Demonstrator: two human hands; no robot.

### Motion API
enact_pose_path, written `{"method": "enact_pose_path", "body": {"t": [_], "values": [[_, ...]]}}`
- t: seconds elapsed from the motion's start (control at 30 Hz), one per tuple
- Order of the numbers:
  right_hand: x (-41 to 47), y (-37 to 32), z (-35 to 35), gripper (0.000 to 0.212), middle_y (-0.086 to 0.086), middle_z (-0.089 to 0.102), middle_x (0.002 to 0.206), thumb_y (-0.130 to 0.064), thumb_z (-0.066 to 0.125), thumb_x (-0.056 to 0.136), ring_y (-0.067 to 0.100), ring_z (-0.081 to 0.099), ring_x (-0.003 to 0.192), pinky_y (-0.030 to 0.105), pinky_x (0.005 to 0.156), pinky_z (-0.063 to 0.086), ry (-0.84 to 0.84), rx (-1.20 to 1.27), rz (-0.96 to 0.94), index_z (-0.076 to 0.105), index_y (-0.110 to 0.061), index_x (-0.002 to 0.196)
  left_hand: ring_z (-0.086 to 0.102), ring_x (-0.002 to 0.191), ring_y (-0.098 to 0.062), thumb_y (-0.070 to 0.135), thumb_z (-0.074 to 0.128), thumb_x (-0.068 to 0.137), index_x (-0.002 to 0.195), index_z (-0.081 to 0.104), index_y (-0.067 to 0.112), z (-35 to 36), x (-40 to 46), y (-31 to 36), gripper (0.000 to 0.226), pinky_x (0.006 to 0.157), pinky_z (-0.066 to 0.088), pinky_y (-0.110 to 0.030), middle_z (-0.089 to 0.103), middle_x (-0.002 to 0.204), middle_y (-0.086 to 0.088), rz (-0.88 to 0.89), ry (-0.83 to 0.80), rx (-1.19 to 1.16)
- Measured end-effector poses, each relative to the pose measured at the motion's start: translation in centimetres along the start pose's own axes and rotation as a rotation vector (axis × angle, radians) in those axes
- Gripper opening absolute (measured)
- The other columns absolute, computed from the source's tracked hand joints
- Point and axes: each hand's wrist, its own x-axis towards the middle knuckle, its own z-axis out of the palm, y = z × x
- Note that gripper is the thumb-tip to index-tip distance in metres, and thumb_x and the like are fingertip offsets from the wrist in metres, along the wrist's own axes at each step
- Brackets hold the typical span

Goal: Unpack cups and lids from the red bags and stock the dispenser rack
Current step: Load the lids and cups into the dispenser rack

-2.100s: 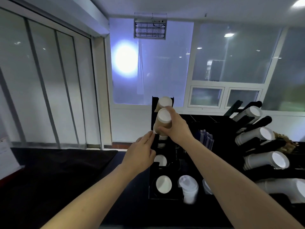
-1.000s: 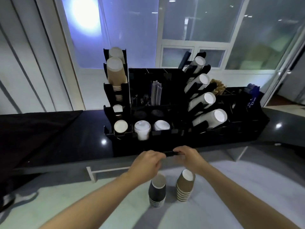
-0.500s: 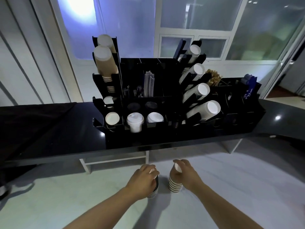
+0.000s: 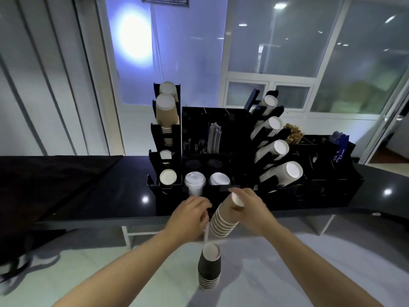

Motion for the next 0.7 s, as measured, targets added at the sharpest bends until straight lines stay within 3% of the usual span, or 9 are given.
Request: {"method": "enact_pose_path", "body": {"t": [0.17,0.43,0.63,0.7], "values": [[3.2,-6.0,-4.5,0.06,-0.014,0.043,0.126,-0.043,0.07,0.085,0.012,0.049,0.112,0.025,0.086,0.043,0.078,0.006,-0.146,0.044,-0.045,0.139,0.06,0.103,-0.019,0.019,0.051,0.092,0.109,0.069,0.012,-5.5,2.4,-1.9,0.026,0.088,0.054,-0.036,0.068,0.11,-0.001,0.014,0.162,0.036],[8.9,-15.8,-9.6,0.059,-0.015,0.043,0.124,-0.043,0.072,0.084,0.013,0.048,0.113,0.028,0.091,0.04,0.235,0.05,-0.367,0.044,-0.049,0.136,0.057,0.115,-0.018,0.015,0.059,0.093,0.119,0.069,0.014,-12.7,4.3,-6.4,0.027,0.092,0.051,-0.033,0.066,0.121,0.002,-0.08,0.273,0.115],[13.3,-21.3,-8.8,0.059,-0.01,0.044,0.127,-0.045,0.069,0.083,0.013,0.049,0.108,0.022,0.085,0.039,0.329,0.069,-0.459,0.043,-0.048,0.136,0.051,0.127,-0.019,0.02,0.052,0.098,0.135,0.061,0.016,-15.1,4.1,-10.0,0.038,0.102,0.046,-0.034,0.06,0.136,0.002,-0.234,0.224,0.134],[14.6,-22.3,-7.5,0.06,-0.008,0.045,0.132,-0.043,0.07,0.084,0.015,0.05,0.111,0.025,0.09,0.041,0.316,0.067,-0.475,0.044,-0.045,0.138,0.046,0.134,-0.017,0.023,0.05,0.1,0.143,0.054,0.018,-15.1,3.8,-11.0,0.044,0.107,0.043,-0.034,0.054,0.146,0.003,-0.278,0.18,0.119]]}}
